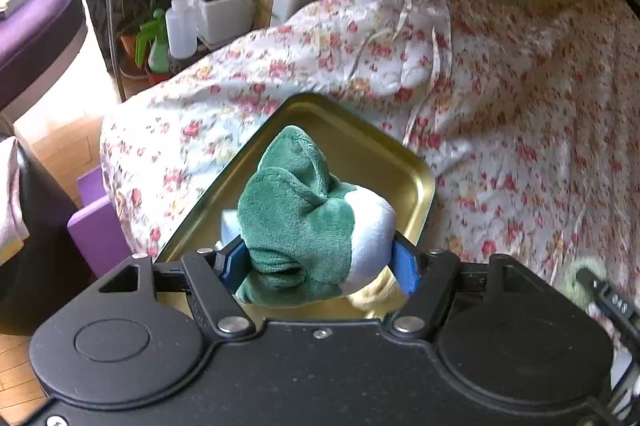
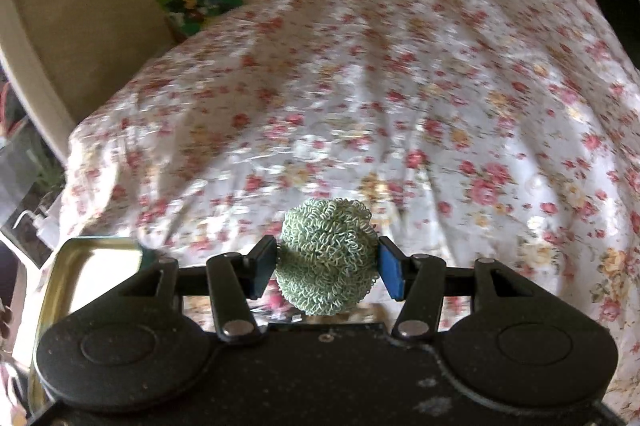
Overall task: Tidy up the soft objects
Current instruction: 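Drop the plush into the tray with the left tool while the right tool drops the ball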
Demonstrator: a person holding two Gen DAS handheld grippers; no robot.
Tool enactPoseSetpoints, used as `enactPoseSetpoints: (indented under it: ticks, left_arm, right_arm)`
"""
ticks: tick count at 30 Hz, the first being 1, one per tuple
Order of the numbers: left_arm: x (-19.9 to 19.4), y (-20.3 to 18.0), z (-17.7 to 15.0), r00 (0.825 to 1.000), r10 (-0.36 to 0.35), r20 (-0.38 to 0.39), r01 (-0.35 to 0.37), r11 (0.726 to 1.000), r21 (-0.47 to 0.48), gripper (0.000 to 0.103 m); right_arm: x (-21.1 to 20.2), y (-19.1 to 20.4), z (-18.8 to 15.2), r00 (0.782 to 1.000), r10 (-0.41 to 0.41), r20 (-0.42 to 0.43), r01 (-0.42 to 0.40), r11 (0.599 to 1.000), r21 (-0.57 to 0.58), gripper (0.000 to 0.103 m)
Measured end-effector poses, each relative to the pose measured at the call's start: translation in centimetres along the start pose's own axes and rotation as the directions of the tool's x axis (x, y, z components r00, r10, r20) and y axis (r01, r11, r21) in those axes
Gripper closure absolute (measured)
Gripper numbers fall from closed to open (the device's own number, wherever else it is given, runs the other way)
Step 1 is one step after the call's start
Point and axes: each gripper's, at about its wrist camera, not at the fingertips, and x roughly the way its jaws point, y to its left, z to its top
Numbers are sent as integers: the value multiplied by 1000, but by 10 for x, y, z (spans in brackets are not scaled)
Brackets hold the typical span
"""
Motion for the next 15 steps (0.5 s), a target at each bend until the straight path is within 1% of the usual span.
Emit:
enactPoseSetpoints:
  ticks: [4, 6, 9, 12, 15]
  left_arm:
    - [-2, 7, -10, 999, -18, -49, 20, 999, 42, 38]
    - [-2, 10, -14, 995, -40, -87, 44, 998, 47, 37]
    - [1, 10, -19, 986, -70, -150, 81, 994, 69, 37]
    - [1, 9, -23, 981, -77, -176, 94, 992, 86, 35]
    - [-1, 7, -25, 984, -60, -167, 78, 992, 103, 33]
  right_arm:
    - [-8, 27, -6, 999, 28, 20, -27, 998, -62, 49]
    - [-9, 44, -9, 999, 51, 4, -50, 995, -86, 49]
    - [-8, 72, -10, 996, 87, -23, -89, 989, -121, 49]
    - [-4, 102, -6, 992, 122, -36, -126, 980, -154, 49]
    - [1, 131, 2, 984, 165, -61, -173, 970, -171, 49]
